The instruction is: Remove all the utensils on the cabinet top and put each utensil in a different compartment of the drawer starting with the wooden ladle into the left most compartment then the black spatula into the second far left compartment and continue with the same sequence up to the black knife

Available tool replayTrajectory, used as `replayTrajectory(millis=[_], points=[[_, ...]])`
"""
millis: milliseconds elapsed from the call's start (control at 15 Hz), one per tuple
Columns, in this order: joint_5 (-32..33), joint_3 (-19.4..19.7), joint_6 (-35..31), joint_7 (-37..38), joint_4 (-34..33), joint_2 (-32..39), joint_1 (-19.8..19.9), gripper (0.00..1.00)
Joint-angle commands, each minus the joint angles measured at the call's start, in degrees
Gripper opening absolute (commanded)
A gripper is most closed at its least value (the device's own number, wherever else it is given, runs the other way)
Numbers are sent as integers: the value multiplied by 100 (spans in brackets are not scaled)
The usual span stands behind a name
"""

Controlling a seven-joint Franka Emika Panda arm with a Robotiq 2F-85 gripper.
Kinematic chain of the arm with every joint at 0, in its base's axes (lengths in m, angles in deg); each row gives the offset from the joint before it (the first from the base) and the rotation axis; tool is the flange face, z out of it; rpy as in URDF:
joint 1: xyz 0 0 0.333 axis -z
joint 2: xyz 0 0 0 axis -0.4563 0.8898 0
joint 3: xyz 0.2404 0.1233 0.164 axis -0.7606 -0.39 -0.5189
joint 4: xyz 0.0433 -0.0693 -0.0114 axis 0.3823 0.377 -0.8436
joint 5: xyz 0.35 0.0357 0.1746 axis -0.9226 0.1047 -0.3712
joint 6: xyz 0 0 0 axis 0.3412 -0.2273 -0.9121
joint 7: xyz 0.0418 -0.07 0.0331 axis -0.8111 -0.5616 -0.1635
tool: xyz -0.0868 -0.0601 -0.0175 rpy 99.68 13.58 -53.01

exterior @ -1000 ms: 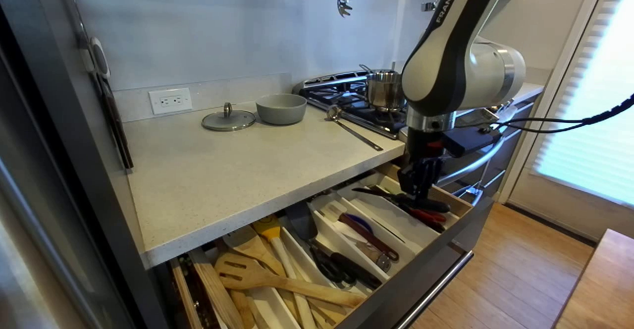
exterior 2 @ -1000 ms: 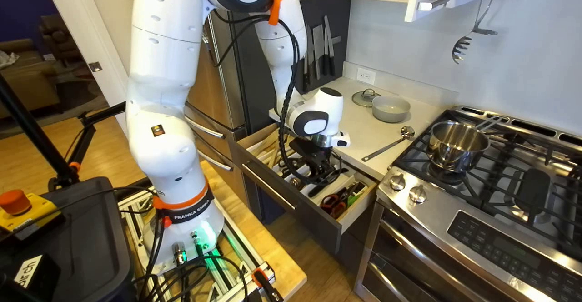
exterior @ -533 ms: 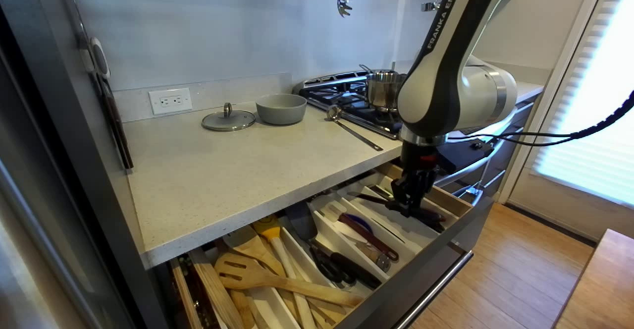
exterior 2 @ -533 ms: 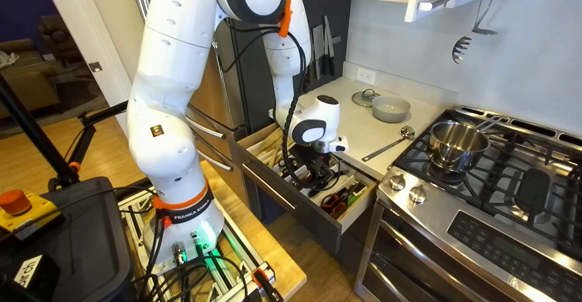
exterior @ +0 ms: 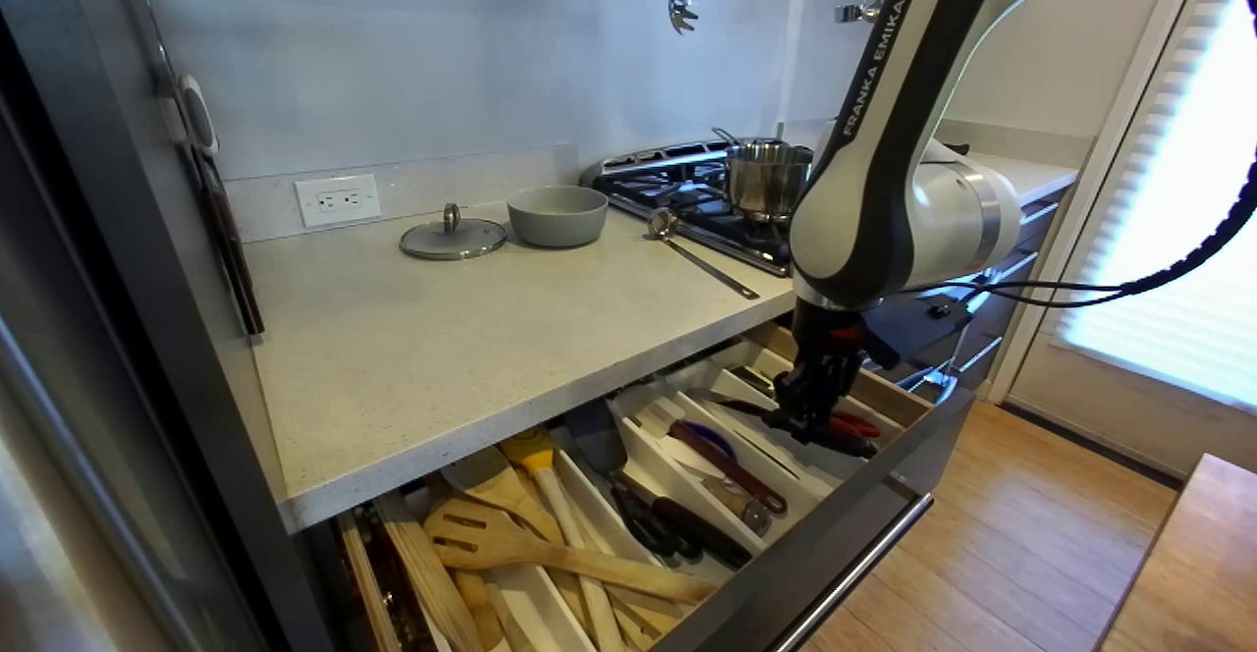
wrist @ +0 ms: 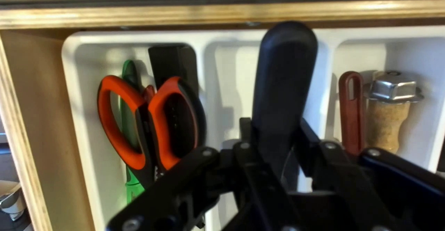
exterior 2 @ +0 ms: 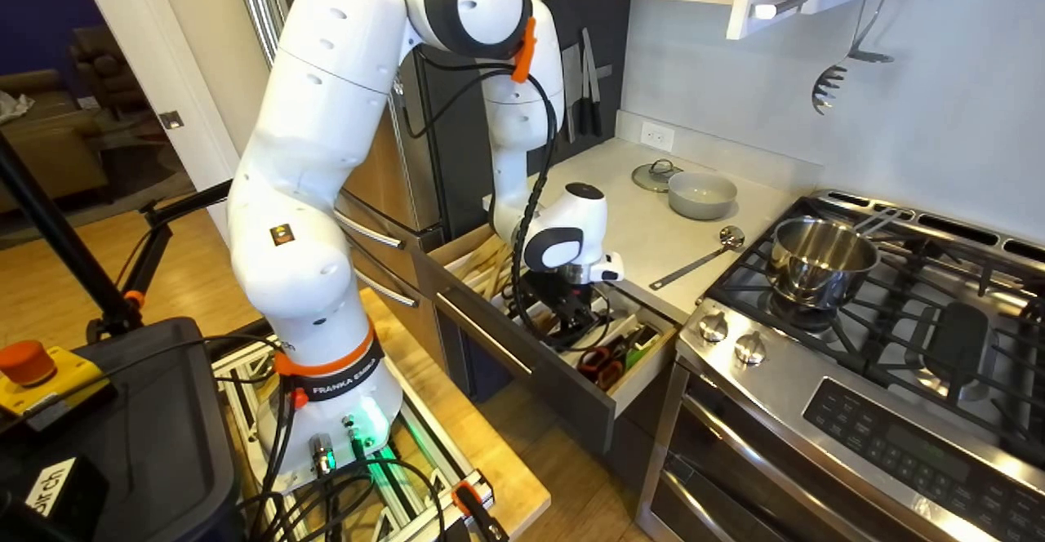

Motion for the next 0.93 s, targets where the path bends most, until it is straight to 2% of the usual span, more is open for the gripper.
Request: replayTrajectory(millis=[0, 67, 133, 200, 267, 533, 667, 867], points=[[172, 9, -179, 232, -155, 250, 7, 8], [176, 5, -184, 250, -177, 283, 9, 8], [176, 12, -190, 270, -191, 299, 7, 27], [141, -48, -180, 279, -202, 309, 67, 57], [153, -12, -190, 300, -199, 283, 42, 58], [136, -140, -117, 257, -83, -136, 168, 87], [183, -31, -89, 293, -12, -405, 45, 100], [215, 6, 38, 297, 92, -878, -14, 100]])
